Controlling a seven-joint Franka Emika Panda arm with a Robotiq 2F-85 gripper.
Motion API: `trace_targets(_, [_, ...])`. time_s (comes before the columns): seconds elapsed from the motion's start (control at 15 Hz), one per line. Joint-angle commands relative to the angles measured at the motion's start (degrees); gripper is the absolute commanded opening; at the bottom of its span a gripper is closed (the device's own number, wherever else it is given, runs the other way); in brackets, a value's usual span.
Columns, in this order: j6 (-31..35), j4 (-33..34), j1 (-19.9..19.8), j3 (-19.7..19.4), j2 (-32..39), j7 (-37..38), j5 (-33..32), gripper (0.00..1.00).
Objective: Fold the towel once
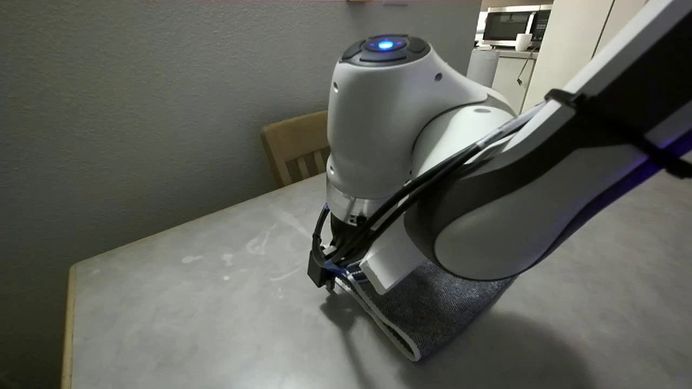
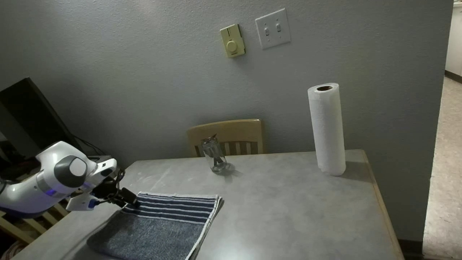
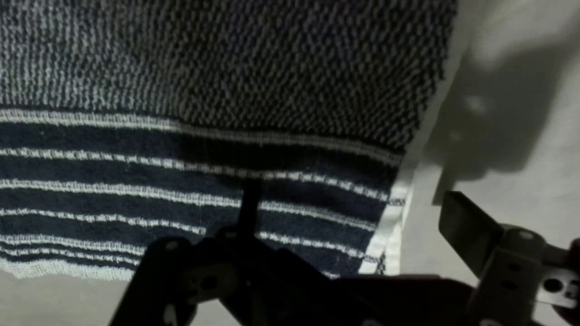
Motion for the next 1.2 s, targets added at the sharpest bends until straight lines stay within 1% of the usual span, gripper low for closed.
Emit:
trace_targets(0.0, [-2.3,1.6,-1.2,0.8,1.2,-4.2,2.2,1.00])
trace_targets(0.2, [-3.4,1.9,-0.7,0.4,1.2,-5.0,2.5,1.00])
trace_targets(0.67, [-5.6,2.2,0.3,-0.4,1.0,-4.0,1.7,1.00])
trace_targets(0.73, [-5.9,2.2,0.4,-0.5,0.9,-3.9,1.6,0.87])
trace_targets(0.8, [-6.1,2.3,0.5,-0.5,0.9,-3.8,1.5,0.79])
trace_targets(0.87, [-6.1,2.5,0.6,-0.5,0.9,-3.8,1.5,0.76])
trace_targets(0.93, [-6.4,2.7,0.7,-0.4,0.8,-3.7,1.5,0.86])
trace_targets(1.0, [-6.8,2.8,0.8,-0.4,0.8,-3.7,1.4,0.86])
trace_targets(1.13, [-7.5,3.0,0.8,-0.3,0.9,-3.7,1.3,0.80])
